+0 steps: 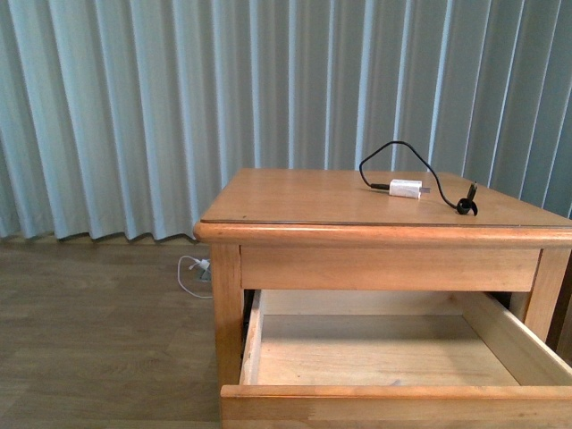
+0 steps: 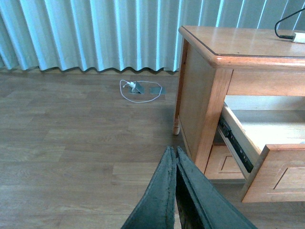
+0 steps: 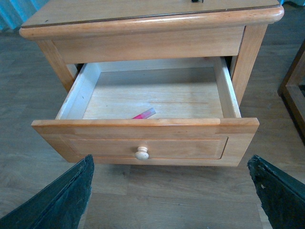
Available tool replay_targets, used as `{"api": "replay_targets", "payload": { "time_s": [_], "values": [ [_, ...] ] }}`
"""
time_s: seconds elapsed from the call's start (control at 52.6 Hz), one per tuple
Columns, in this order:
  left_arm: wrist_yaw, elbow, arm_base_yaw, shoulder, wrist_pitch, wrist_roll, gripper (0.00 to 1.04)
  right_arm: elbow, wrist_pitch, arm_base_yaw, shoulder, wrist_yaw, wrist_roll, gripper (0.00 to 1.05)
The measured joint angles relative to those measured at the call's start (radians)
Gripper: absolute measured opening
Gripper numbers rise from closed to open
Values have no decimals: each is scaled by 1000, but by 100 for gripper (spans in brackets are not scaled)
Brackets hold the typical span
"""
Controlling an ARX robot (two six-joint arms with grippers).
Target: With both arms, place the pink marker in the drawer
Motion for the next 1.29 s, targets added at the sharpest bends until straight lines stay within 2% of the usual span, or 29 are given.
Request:
{"api": "replay_targets", "payload": {
  "time_s": [0.095, 0.342, 0.532, 0.57, 0.627, 0.684, 0.779, 0.855, 0.931, 1.083, 1.292],
  "values": [
    [1, 0, 0, -124, -143, 0, 4, 0, 0, 0, 0, 1, 0, 96],
    [1, 0, 0, -145, -151, 0, 6, 0, 0, 0, 0, 0, 0, 96],
    [0, 0, 0, -145, -151, 0, 40, 0, 0, 0, 0, 0, 0, 96],
    [0, 0, 0, -145, -151, 0, 50, -3, 5, 2, -2, 14, -8, 96],
    [0, 0, 0, -145, -152, 0, 63, -59, 158, 45, -11, 199, -85, 96],
    [0, 0, 0, -145, -152, 0, 72, -69, 183, 59, -8, 275, -130, 96],
    [0, 0, 0, -145, -152, 0, 89, -54, 70, 56, 26, 246, -132, 96],
    [0, 0, 0, -145, -152, 1, 100, -41, -12, 50, 75, 179, -105, 96],
    [0, 0, 0, -145, -152, 1, 99, -27, -42, 27, 190, 89, -91, 96],
    [0, 0, 0, -146, -152, 1, 99, 17, 56, -23, 397, 3, -89, 96],
    [0, 0, 0, -146, -152, 1, 99, 127, 231, -30, 754, -26, -71, 96]
  ]
}}
